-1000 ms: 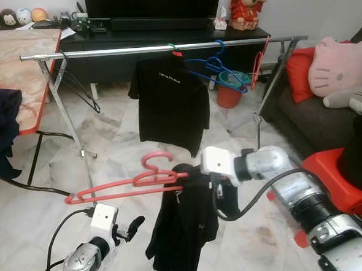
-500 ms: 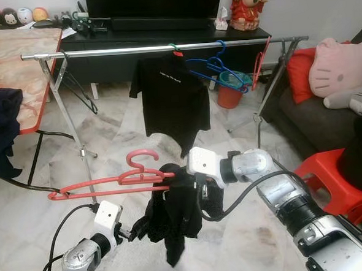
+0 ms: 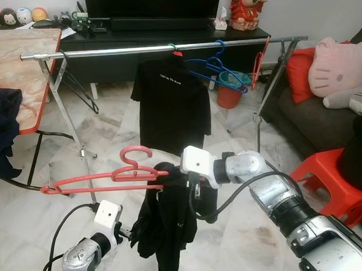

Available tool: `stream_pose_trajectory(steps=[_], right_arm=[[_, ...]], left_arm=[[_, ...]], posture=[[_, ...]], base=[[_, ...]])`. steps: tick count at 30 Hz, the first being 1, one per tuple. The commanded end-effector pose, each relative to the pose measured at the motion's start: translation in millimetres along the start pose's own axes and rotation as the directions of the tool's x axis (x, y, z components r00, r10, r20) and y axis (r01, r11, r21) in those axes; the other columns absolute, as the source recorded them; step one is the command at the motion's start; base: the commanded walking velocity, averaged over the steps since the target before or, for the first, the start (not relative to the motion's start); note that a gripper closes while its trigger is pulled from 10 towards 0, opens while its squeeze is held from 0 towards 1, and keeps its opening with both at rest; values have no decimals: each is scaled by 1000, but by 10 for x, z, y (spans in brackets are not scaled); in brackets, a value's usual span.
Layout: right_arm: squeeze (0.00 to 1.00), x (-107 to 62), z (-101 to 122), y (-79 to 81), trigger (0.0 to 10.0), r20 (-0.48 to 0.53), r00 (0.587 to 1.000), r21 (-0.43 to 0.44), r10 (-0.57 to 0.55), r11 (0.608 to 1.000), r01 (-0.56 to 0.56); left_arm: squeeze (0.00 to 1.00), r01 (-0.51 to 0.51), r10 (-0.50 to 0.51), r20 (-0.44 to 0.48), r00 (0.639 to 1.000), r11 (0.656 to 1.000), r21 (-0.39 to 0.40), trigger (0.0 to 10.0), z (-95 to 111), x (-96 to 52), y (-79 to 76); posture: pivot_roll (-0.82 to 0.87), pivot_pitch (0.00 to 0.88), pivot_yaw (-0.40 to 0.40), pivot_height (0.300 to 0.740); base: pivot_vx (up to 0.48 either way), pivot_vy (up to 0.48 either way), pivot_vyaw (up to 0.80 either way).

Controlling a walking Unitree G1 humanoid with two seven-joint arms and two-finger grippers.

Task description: Hang hanger

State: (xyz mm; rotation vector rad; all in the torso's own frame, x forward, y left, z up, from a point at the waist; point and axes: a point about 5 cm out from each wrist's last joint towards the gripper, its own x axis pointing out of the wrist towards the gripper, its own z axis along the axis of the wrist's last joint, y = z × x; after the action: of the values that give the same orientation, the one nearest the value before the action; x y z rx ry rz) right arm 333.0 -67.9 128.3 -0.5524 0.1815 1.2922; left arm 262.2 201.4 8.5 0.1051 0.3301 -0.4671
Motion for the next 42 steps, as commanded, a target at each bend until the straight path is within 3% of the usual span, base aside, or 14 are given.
stream_pose_trajectory(steps=[1, 11, 12, 13, 14, 23, 31, 42], right_arm=[[0, -36, 43, -89, 0, 12, 999, 0, -39, 999, 39], [0, 15, 3, -88, 0, 5, 998, 31, -65, 997, 65], [0, 20, 12, -91, 0, 8, 998, 31, -66, 997, 66], [0, 25, 16, -94, 0, 9, 998, 31, -66, 997, 66], [0, 38, 33, -98, 0, 12, 998, 27, -65, 998, 65], [0, 74, 176, -110, 0, 50, 998, -8, -45, 999, 46], [0, 103, 285, -132, 0, 75, 996, -34, -38, 999, 41], [0, 134, 360, -103, 0, 99, 995, -49, -14, 999, 19]], left_arm=[[1000, 22, -22, -9, 1000, 1000, 12, 10000, -1, 1, -27], [1000, 31, -31, -18, 999, 999, 42, 10000, 10, -18, -17], [816, 29, -28, -22, 999, 999, 44, 10000, 8, -17, -15], [816, 28, -27, -25, 999, 999, 46, 10000, 7, -18, -14], [0, 36, -34, -39, 999, 998, 49, 10000, -2, -17, -17], [0, 9, -4, -74, 997, 997, 76, 10000, -54, -18, -4], [0, -134, 147, -131, 980, 985, 109, 10000, -145, -23, 86], [0, -200, 217, -148, 965, 973, 118, 10000, -198, -37, 118]], posture=[[27, 0, -156, 740], [33, 0, -160, 740], [33, 0, -160, 740], [33, 0, -160, 740], [35, 0, -161, 740], [37, 0, -165, 740], [35, 0, -170, 740], [33, 0, -176, 740]], base=[[0, 0, 0], [0, 0, 0], [0, 0, 0], [0, 0, 0], [0, 0, 0], [0, 0, 0], [0, 0, 0], [0, 0, 0]])
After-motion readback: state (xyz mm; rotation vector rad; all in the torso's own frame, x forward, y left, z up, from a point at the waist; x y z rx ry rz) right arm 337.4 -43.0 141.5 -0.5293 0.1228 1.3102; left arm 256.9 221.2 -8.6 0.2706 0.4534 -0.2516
